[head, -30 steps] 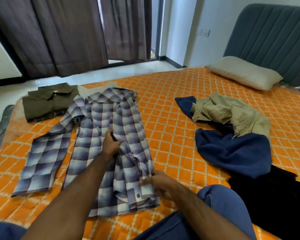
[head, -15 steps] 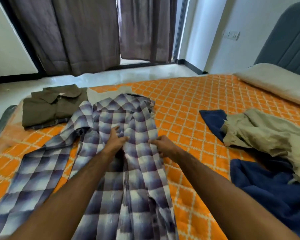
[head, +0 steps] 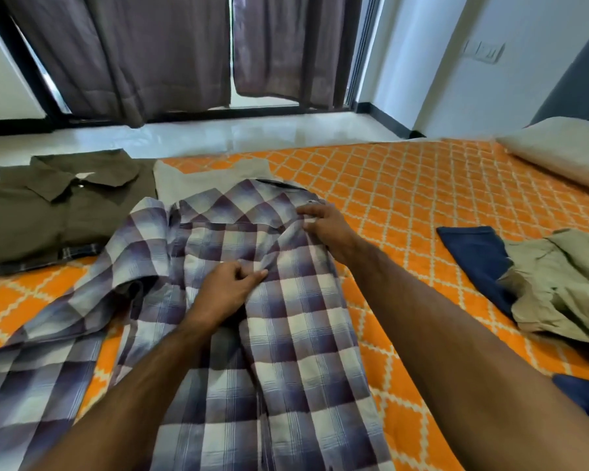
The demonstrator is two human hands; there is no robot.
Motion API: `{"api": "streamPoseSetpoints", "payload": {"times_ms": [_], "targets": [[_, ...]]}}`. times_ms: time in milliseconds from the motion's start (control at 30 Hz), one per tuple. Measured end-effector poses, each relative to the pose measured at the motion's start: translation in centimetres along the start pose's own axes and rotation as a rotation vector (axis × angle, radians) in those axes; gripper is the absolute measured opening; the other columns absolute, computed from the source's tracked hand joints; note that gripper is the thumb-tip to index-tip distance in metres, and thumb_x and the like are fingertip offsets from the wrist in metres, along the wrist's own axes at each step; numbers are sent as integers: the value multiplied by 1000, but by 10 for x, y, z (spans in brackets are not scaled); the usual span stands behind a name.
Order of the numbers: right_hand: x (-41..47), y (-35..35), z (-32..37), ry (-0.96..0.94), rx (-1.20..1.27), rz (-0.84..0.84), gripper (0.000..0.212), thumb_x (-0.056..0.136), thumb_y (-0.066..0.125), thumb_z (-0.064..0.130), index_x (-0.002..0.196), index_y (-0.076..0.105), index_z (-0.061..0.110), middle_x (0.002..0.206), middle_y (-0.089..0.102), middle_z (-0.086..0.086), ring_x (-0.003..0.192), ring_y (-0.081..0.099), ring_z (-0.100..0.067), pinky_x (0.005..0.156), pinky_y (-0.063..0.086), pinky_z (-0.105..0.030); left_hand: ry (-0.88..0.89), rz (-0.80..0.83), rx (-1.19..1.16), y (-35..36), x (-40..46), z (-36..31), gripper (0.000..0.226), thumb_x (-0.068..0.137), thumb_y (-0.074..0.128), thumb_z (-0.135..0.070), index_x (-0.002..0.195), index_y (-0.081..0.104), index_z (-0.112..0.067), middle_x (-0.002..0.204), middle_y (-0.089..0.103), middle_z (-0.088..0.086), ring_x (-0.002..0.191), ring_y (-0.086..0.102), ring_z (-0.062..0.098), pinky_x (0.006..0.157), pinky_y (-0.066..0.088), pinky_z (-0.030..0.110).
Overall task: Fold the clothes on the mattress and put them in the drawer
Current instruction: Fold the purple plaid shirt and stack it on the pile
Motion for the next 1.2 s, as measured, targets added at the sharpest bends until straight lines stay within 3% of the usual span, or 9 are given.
{"api": "streamPoseSetpoints", "payload": {"times_ms": [67, 133, 300, 433, 600, 700, 800, 967, 1200], "targets": [[1, -5, -6, 13, 43, -48, 41, 95, 51, -14, 132, 61, -1, 106, 66, -3, 89, 66, -13, 73, 59, -24, 21, 1, 72, -4, 1, -7, 47, 93, 61, -53, 70, 57, -13, 61, 55, -1, 57, 49, 12, 53, 34, 28], [2, -1, -15, 24, 55, -62, 46, 96, 52, -12, 140, 55, 0, 125, 63, -13, 105, 66, -23, 87, 60, -36, 53, 40, 165, -4, -2, -13, 50, 96, 50, -59, 66, 59, -19, 62, 57, -6, 57, 51, 9, 53, 34, 27], [13, -5, -18, 22, 22, -73, 52, 95, 55, -12, 145, 50, 3, 135, 56, -15, 125, 58, -37, 101, 52, -54, 91, 71, 202, -5, 0, -12, 48, 93, 44, -67, 101, 61, -23, 91, 65, -7, 83, 61, 8, 69, 49, 31], [14, -27, -5, -70, -28, -213, 40, 89, 65, -9, 126, 68, 5, 116, 67, -6, 110, 65, -23, 91, 57, -38, 231, -41, 412, -3, -10, -19, 28, 93, 56, -58, 93, 56, -30, 81, 62, -12, 73, 59, 5, 64, 52, 32], [1, -50, 0, -129, -140, -383, 16, 88, 72, 14, 104, 71, 17, 101, 68, -1, 96, 68, -22, 85, 58, -44, 121, -161, 506, -6, -7, -20, 39, 97, 46, -62, 92, 53, -23, 77, 59, -4, 68, 58, 14, 60, 49, 33], [-45, -45, -10, -174, -281, -343, 17, 90, 66, 16, 107, 67, 18, 113, 58, -7, 103, 59, -23, 89, 54, -44, 9, -74, 156, -5, -18, -12, 38, 98, 50, -57, 112, 53, -22, 98, 62, -6, 87, 62, 13, 68, 47, 29], [-118, -33, -31, -116, -276, -209, 29, 93, 70, 22, 120, 62, 14, 118, 51, -4, 104, 54, -12, 84, 48, -22, -168, 67, -257, 1, -48, 6, 46, 91, 66, -52, 124, 50, -24, 113, 68, 4, 97, 68, 19, 74, 56, 34], [-214, -30, -66, 18, -205, -120, 41, 93, 72, 32, 126, 55, 15, 118, 51, -1, 101, 58, -11, 79, 49, -19, -244, 228, -314, 22, -112, 3, 50, 88, 75, -25, 123, 39, -26, 93, 70, 16, 57, 70, 23, 46, 57, 36], [-321, -22, -81, 236, -182, 19, 56, 95, 67, 48, 133, 47, 13, 115, 59, 1, 104, 62, -20, 84, 54, -37, -245, 166, -236, 34, -171, 0, 67, 82, 78, -48, 132, 41, -24, 102, 68, 8, 72, 67, 17, 51, 52, 28]]}}
Point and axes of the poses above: each hand's wrist, its own x-axis towards the middle knuckle, its own y-axis out of the palm, z = x × y, the point moved 10 cm from there along x, towards the middle knuckle
